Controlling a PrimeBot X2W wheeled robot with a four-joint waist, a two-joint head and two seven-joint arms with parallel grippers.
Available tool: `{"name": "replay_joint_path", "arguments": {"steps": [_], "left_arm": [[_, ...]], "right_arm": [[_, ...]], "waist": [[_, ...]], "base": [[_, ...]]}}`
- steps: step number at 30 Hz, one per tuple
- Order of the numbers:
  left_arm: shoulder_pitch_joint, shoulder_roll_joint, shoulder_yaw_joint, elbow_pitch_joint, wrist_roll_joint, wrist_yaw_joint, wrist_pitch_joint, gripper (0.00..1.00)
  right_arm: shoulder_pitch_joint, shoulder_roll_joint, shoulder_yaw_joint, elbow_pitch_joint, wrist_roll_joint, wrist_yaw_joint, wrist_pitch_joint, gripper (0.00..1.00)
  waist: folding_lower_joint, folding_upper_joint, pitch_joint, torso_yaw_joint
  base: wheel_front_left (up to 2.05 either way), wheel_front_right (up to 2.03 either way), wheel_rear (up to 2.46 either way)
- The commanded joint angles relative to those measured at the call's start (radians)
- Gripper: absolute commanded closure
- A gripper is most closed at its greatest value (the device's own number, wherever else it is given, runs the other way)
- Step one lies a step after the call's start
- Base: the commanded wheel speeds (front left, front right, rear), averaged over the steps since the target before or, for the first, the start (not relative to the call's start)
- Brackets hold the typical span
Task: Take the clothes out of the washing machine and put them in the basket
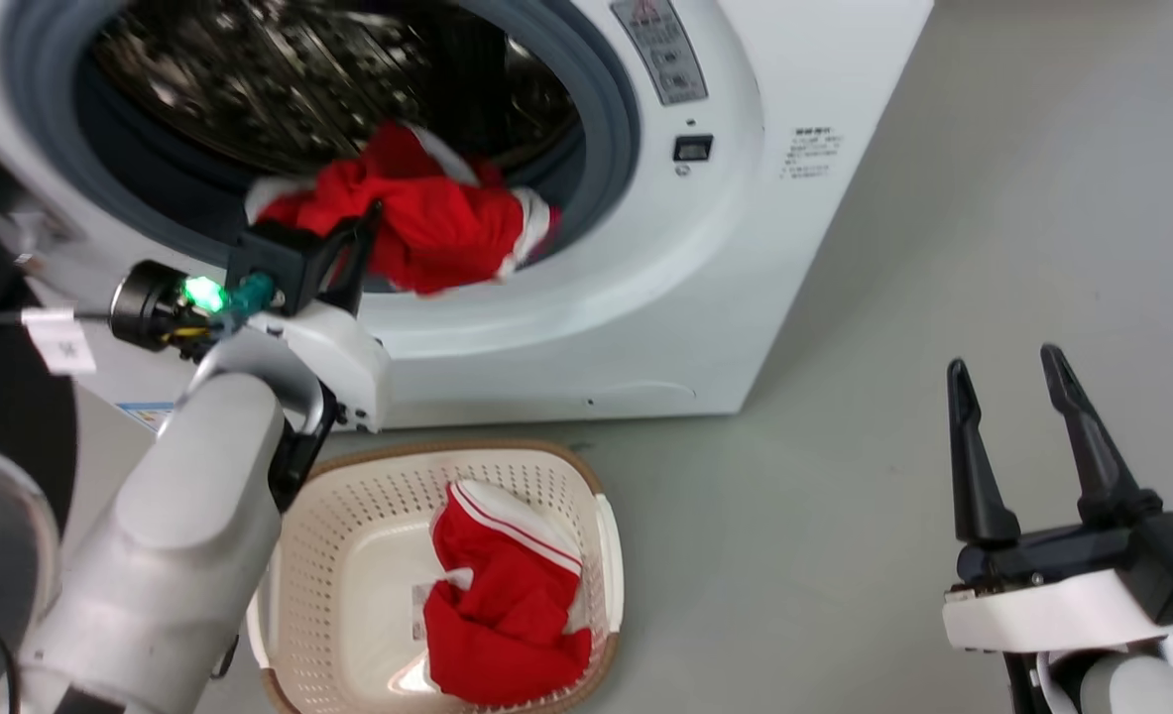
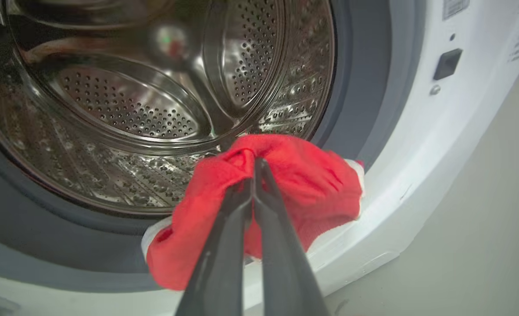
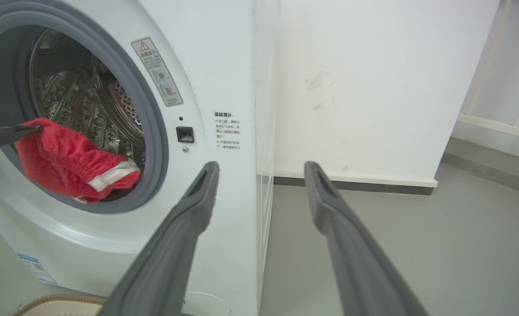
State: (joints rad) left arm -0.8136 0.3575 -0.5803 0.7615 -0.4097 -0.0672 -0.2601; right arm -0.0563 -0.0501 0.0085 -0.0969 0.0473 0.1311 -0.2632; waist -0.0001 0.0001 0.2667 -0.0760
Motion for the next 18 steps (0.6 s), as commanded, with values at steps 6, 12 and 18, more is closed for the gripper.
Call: {"name": "replay_joint_path", "arguments": {"steps": [6,12,18], "left_arm": [[0.131,0.047,0.023,-0.24,-0.005,0.06,-0.007,1.0],[0.195,0.092,0.028,-0.429,-0.001,0.104,0.033,1.0],[0.248,0.147,0.042,-0.648,0.005,0.154,0.093,1.0]], "right_arm": [[0.053,0.0,0.001,0.013,-0.004,-0.001,-0.002,0.0],[0.079,0.0,0.004,0.018,-0.005,-0.001,-0.002,0.0],[0.105,0.0,0.006,0.022,-0.006,-0.001,-0.002,0.0]], "waist": [[0.0001,-0.0001,-0.097,0.045],[0.0001,-0.0001,-0.139,0.056],[0.0001,-0.0001,-0.175,0.066]], "base": [[0.0,0.0,0.0],[0.0,0.0,0.0],[0.0,0.0,0.0]]}}
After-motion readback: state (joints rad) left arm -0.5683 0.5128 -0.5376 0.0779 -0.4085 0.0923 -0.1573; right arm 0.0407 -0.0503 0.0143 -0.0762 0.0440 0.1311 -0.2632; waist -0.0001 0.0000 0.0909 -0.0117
